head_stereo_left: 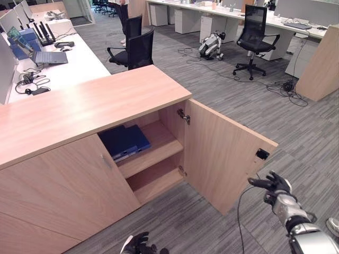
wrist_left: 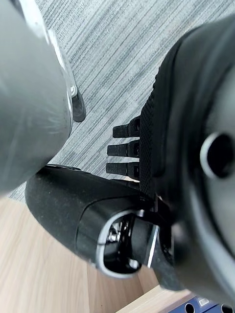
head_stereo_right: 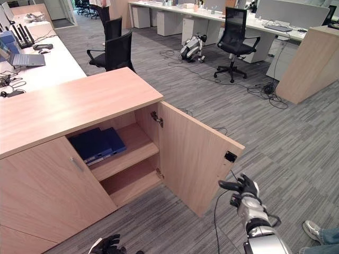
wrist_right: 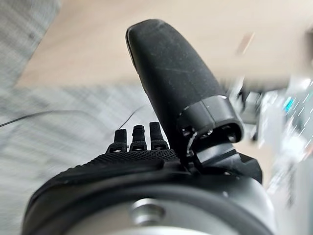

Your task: Put the empty folder in the office cabinet

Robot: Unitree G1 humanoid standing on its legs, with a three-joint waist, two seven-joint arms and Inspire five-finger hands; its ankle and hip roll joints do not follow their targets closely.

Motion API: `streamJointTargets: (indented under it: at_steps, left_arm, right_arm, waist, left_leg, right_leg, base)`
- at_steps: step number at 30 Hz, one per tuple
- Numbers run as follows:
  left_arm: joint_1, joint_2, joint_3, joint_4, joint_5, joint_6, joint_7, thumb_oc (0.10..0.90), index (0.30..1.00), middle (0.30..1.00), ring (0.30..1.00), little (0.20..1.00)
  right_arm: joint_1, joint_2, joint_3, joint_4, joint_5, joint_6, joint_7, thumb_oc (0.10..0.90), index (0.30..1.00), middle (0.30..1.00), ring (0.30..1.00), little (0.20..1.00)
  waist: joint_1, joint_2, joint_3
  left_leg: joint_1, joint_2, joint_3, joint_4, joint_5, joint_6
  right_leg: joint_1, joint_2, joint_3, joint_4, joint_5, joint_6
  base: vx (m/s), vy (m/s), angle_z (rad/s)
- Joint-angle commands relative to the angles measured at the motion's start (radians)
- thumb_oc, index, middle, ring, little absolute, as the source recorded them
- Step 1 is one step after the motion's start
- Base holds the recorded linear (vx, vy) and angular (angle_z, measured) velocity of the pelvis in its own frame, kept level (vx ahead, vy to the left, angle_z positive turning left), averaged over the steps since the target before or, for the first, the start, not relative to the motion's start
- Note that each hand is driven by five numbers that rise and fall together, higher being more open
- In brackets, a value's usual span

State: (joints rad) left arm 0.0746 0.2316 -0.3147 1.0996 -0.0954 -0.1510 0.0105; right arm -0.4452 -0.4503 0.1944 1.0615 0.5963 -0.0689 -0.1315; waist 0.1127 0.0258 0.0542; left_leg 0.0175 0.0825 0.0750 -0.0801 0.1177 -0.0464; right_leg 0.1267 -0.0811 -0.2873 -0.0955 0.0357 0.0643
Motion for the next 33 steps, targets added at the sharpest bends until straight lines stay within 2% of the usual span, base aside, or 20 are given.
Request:
streamJointTargets:
  at_steps: [1,6,16,20,22,23,24,26,27,28,29,31,32,33]
  left_arm:
    - [0.003,0.003,-0.051,0.062,0.017,0.005,-0.014,0.8,0.9,0.9,0.9,0.9]
    - [-0.013,-0.005,-0.046,0.065,0.009,0.016,0.003,0.8,0.9,0.9,0.9,0.9]
    - [-0.052,-0.007,-0.041,0.054,0.012,0.02,0.028,0.8,0.9,0.9,0.9,0.9]
    - [-0.064,0.009,-0.029,0.022,-0.014,0.01,0.033,0.8,0.9,0.9,0.9,0.9]
    - [-0.085,0.02,-0.029,-0.022,-0.042,0.001,0.033,0.8,0.9,0.9,0.9,0.9]
    - [-0.092,0.015,-0.026,-0.052,-0.064,-0.007,0.036,0.8,0.9,0.9,0.9,0.9]
    - [-0.092,0.047,0.003,0.005,-0.033,0.007,0.026,0.8,0.9,0.9,0.9,0.9]
    - [-0.11,0.068,0.062,0.1,-0.068,0.014,0.009,0.8,0.9,0.9,0.9,0.9]
    - [-0.15,0.049,0.079,0.112,-0.092,0.013,0.018,0.8,0.9,0.9,0.9,0.9]
    - [-0.176,0.049,0.086,0.114,-0.099,0.023,0.02,0.8,0.9,0.9,0.9,0.9]
    - [-0.18,0.035,0.086,0.132,-0.051,0.044,0.028,0.8,0.9,0.9,0.9,0.9]
    - [-0.132,0.046,0.068,0.143,0.034,0.047,0.019,0.8,0.9,0.9,0.9,0.9]
    - [-0.131,0.046,0.069,0.143,0.034,0.047,0.019,0.8,0.9,0.9,0.9,0.9]
    - [-0.122,0.062,0.066,0.131,0.053,0.044,0.012,0.8,0.9,0.9,0.9,0.9]
  right_arm:
    - [-0.16,0.009,0.016,-0.087,-0.017,-0.099,0.003,0.8,0.9,0.9,0.9,0.9]
    - [-0.195,0.119,0.132,-0.264,-0.021,-0.104,0.018,0.8,0.9,0.9,0.9,0.9]
    - [-0.178,0.207,0.26,-0.396,-0.037,-0.083,0.063,0.8,0.9,0.9,0.9,0.9]
    - [-0.153,0.212,0.286,-0.447,-0.044,-0.089,0.084,0.8,0.9,0.9,0.9,0.9]
    - [-0.134,0.192,0.276,-0.47,-0.045,-0.092,0.079,0.8,0.9,0.9,0.9,0.9]
    - [-0.119,0.186,0.266,-0.482,-0.046,-0.1,0.067,0.8,0.9,0.9,0.9,0.9]
    - [-0.112,0.176,0.258,-0.478,-0.039,-0.101,0.076,0.8,0.9,0.9,0.9,0.9]
    - [-0.097,0.187,0.282,-0.5,-0.033,-0.114,0.092,0.8,0.9,0.9,0.9,0.9]
    - [-0.092,0.211,0.307,-0.511,-0.043,-0.114,0.098,0.8,0.9,0.9,0.9,0.9]
    - [-0.092,0.231,0.335,-0.504,-0.048,-0.088,0.115,0.8,0.9,0.9,0.9,0.9]
    - [-0.087,0.257,0.371,-0.546,-0.064,-0.059,0.147,0.8,0.9,0.9,0.9,0.9]
    - [-0.135,0.281,0.47,-0.614,-0.097,-0.03,0.218,0.8,0.9,0.9,0.9,0.9]
    - [-0.136,0.282,0.47,-0.614,-0.097,-0.029,0.219,0.8,0.9,0.9,0.9,0.9]
    - [-0.193,0.309,0.544,-0.667,-0.099,-0.019,0.256,0.8,0.9,0.9,0.9,0.9]
  waist:
    - [0.02,-0.065,0.033]
    - [0.025,-0.068,0.035]
    - [0.037,-0.07,0.039]
    - [0.057,-0.064,0.059]
    - [0.07,-0.063,0.084]
    - [0.078,-0.065,0.101]
    - [0.068,-0.065,0.1]
    - [0.023,-0.071,0.084]
    - [0.008,-0.07,0.081]
    - [-0.007,-0.066,0.067]
    - [-0.026,-0.051,0.043]
    - [0.005,-0.057,0.034]
    - [0.003,-0.058,0.035]
    - [0.041,-0.068,0.037]
  left_leg:
    - [0.065,0.0,-0.03,-0.007,-0.103,-0.029]
    - [0.064,0.002,-0.035,-0.007,-0.1,-0.03]
    - [0.061,0.005,-0.071,-0.007,-0.093,-0.038]
    - [0.039,0.009,-0.099,-0.007,-0.053,-0.062]
    - [-0.029,-0.002,-0.137,0.014,-0.028,-0.083]
    - [-0.062,0.001,-0.122,0.06,-0.047,-0.086]
    - [-0.062,0.018,-0.064,0.091,-0.064,-0.079]
    - [0.003,0.088,0.1,0.137,-0.11,-0.086]
    - [0.029,0.119,0.174,0.163,-0.116,-0.092]
    - [0.054,0.13,0.227,0.153,-0.127,-0.093]
    - [0.086,0.116,0.285,0.086,-0.133,-0.09]
    - [0.07,0.085,0.242,0.075,-0.142,-0.074]
    - [0.07,0.084,0.24,0.075,-0.143,-0.073]
    - [0.061,0.063,0.215,0.062,-0.144,-0.055]
  right_leg:
    - [0.023,-0.046,0.01,0.008,-0.054,0.082]
    - [0.024,-0.044,0.013,0.008,-0.055,0.076]
    - [0.041,-0.042,-0.01,0.008,-0.066,0.064]
    - [0.048,-0.043,-0.054,0.008,-0.072,0.063]
    - [0.036,-0.063,-0.106,0.011,-0.068,0.066]
    - [0.024,-0.084,-0.151,0.014,-0.06,0.069]
    - [0.015,-0.1,-0.176,0.017,-0.054,0.069]
    - [0.01,-0.113,-0.194,0.033,-0.066,0.067]
    - [0.004,-0.118,-0.211,0.049,-0.072,0.059]
    - [0.0,-0.123,-0.227,0.057,-0.078,0.054]
    - [0.002,-0.132,-0.257,0.073,-0.072,0.061]
    - [0.013,-0.154,-0.271,0.1,-0.062,0.07]
    - [0.014,-0.156,-0.273,0.102,-0.062,0.071]
    - [0.025,-0.179,-0.302,0.118,-0.059,0.079]
  base:
    - [0.0,0.0,0.0]
    - [0.01,-0.01,-0.04]
    - [0.01,-0.041,0.01]
    - [-0.04,-0.044,0.13]
    - [-0.2,-0.017,0.44]
    - [-0.28,0.046,1.15]
    - [-0.24,0.115,1.23]
    - [-0.06,0.162,0.83]
    - [-0.01,0.164,0.15]
    - [0.0,0.259,0.0]
    - [0.1,0.33,0.74]
    - [0.09,0.272,0.94]
    - [0.03,0.175,0.41]
    - [0.02,0.169,0.49]
